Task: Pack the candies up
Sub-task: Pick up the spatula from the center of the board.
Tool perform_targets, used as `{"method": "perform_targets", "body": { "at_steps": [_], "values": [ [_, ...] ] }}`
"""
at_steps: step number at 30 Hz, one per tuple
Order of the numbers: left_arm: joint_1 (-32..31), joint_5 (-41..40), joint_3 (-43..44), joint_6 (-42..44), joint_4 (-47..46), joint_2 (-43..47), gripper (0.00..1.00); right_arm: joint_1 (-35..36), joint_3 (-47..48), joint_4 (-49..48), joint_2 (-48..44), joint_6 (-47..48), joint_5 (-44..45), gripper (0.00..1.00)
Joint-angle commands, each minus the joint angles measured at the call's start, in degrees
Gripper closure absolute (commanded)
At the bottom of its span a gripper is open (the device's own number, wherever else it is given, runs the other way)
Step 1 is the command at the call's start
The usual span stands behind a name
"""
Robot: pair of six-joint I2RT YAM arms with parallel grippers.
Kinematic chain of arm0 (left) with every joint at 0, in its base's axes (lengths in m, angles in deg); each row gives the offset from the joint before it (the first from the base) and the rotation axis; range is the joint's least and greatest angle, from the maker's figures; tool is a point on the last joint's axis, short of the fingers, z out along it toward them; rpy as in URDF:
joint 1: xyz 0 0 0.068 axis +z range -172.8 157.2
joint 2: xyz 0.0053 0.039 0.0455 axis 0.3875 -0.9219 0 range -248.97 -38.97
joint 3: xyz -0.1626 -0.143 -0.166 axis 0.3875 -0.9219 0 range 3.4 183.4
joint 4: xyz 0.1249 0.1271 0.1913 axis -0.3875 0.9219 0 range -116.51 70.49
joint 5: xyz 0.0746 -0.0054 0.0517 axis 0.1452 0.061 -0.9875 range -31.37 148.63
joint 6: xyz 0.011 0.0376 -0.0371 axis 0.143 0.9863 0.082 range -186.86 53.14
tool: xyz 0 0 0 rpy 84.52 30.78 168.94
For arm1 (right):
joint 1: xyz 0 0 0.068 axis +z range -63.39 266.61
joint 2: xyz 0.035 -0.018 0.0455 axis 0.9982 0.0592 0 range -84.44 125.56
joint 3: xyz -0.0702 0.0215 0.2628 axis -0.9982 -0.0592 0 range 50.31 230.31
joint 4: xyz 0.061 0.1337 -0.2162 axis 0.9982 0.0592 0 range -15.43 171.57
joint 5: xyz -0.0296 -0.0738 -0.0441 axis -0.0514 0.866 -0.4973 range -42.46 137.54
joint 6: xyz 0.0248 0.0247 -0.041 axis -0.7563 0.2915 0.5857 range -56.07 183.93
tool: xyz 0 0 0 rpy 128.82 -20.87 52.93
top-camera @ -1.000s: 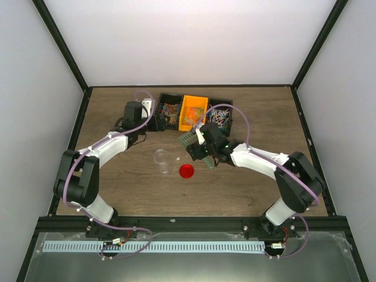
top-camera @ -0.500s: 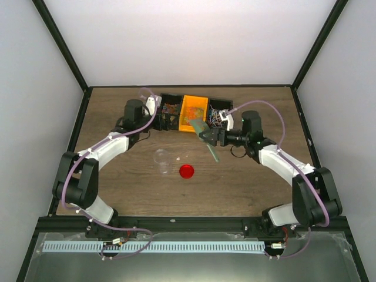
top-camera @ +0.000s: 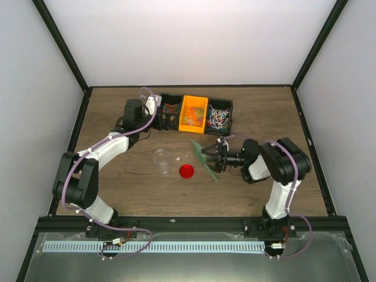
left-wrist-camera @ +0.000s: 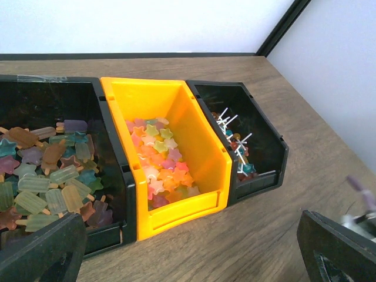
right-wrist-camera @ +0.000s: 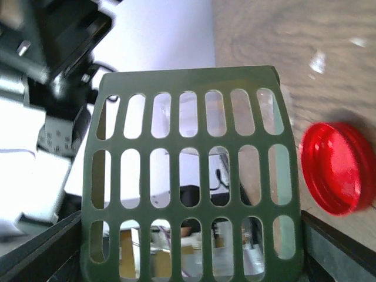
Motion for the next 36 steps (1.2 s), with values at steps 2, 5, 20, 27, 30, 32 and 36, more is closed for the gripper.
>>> {"method": "perform_targets", "body": {
  "at_steps": [2, 5, 20, 27, 30, 32, 36],
  "values": [
    [0.01, -0.15, 0.07, 1.0, -0.45, 1.65, 0.0, -0.15, -2.39, -35.37, 10.64, -24.35, 1.6, 0.36],
    [0.0, -0.18, 0.05, 1.31, 0.03, 1.62, 0.0, -0.19, -2.93, -35.37, 11.78, -25.9, 2.56, 0.31],
    [0.07, 0.17, 0.17, 0.61, -0.18, 0.58, 0.0, -0.18, -7.97, -35.36, 17.43, -34.43, 9.83, 0.02],
    [0.0, 0.27, 0.19, 0.72, -0.02, 0.25, 0.0, -0.63, -7.17, -35.36, 16.34, -38.67, 10.38, 0.0],
    [0.0, 0.21, 0.09, 0.81, 0.09, 0.41, 0.0, -1.07, -7.34, -35.28, 15.73, -38.8, 10.76, 0.0],
    [0.0, 0.08, 0.08, 0.97, 0.31, 0.4, 0.0, -1.04, -7.74, -35.28, 15.39, -38.23, 10.47, 0.0],
    [0.01, 0.17, 0.02, 0.94, 0.19, 0.19, 0.0, -1.64, -10.24, -35.19, 14.96, -35.07, 10.0, 0.0]
  ]
}}
